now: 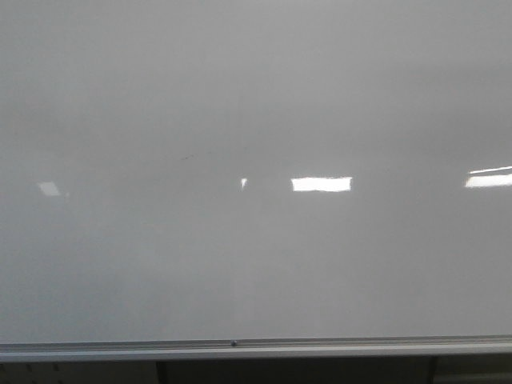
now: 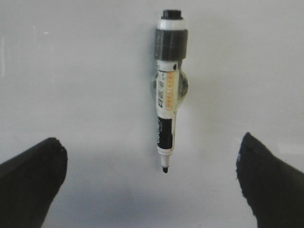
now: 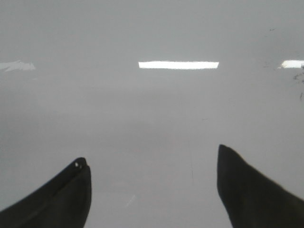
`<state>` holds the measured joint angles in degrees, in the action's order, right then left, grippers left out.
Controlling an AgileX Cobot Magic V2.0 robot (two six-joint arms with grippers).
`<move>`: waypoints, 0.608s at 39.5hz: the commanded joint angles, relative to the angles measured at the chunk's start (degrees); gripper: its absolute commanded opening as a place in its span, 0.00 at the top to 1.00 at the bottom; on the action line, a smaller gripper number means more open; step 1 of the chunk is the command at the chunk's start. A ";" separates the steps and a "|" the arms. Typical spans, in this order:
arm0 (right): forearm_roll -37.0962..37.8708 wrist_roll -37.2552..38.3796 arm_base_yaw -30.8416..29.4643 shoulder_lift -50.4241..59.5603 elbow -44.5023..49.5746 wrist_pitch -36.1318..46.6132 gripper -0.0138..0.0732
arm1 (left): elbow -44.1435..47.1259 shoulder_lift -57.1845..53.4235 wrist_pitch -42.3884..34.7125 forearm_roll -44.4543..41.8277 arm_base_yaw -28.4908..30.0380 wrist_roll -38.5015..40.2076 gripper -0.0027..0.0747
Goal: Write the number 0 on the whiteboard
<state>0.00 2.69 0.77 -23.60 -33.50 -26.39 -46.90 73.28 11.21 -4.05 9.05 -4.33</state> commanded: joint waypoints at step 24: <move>0.00 -0.22 -0.13 -0.64 -1.95 2.92 0.18 | -6.58 14.83 -11.21 -0.49 0.18 0.05 0.07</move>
<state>0.00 2.69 0.77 -23.60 -33.50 -27.66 -51.00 89.01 4.27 -4.46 9.05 -4.33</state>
